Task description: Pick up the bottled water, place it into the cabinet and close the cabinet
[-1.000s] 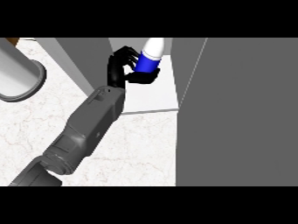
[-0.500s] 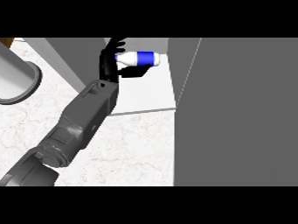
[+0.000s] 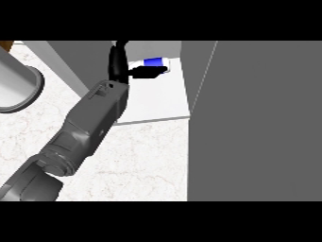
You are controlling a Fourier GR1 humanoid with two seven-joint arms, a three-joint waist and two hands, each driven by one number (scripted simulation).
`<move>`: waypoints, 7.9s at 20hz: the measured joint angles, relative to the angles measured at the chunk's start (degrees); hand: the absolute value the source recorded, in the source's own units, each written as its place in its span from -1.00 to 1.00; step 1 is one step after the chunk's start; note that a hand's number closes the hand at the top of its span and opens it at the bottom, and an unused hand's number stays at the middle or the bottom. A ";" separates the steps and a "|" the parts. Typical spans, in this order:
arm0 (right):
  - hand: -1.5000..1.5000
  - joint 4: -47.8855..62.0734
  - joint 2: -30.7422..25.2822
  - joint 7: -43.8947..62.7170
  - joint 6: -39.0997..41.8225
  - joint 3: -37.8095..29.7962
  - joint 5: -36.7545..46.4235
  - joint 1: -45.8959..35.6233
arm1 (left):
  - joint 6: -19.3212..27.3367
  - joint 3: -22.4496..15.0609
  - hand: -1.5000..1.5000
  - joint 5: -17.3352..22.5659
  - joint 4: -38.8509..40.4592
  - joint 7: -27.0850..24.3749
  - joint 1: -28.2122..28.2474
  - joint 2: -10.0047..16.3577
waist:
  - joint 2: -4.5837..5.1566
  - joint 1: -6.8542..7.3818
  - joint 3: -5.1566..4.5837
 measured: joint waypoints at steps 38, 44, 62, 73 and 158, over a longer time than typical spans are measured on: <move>-1.00 -1.71 3.05 3.95 -3.29 6.01 1.94 1.77 | -19.49 -12.88 -1.00 8.59 -49.33 -2.39 32.27 -2.27 | -2.75 6.17 0.09; -1.00 -2.37 0.48 3.58 -1.44 6.99 3.51 2.55 | -20.34 -16.30 1.00 7.77 -63.44 0.97 42.30 1.56 | -2.73 6.28 0.09; 1.00 -3.51 -12.03 0.79 9.12 17.47 8.70 2.50 | -23.27 -12.75 -1.00 11.22 -90.05 3.55 67.24 17.88 | -3.09 6.12 -0.06; 1.00 -3.68 -16.69 5.23 8.70 25.22 10.46 -3.97 | -29.31 -5.37 -1.00 18.83 -97.22 3.59 77.56 25.06 | -3.37 7.49 -0.48; 1.00 12.73 -9.13 36.56 7.72 19.89 -1.05 -54.03 | -53.60 9.61 -1.00 31.27 -96.56 6.12 82.71 41.99 | 1.47 21.97 -1.15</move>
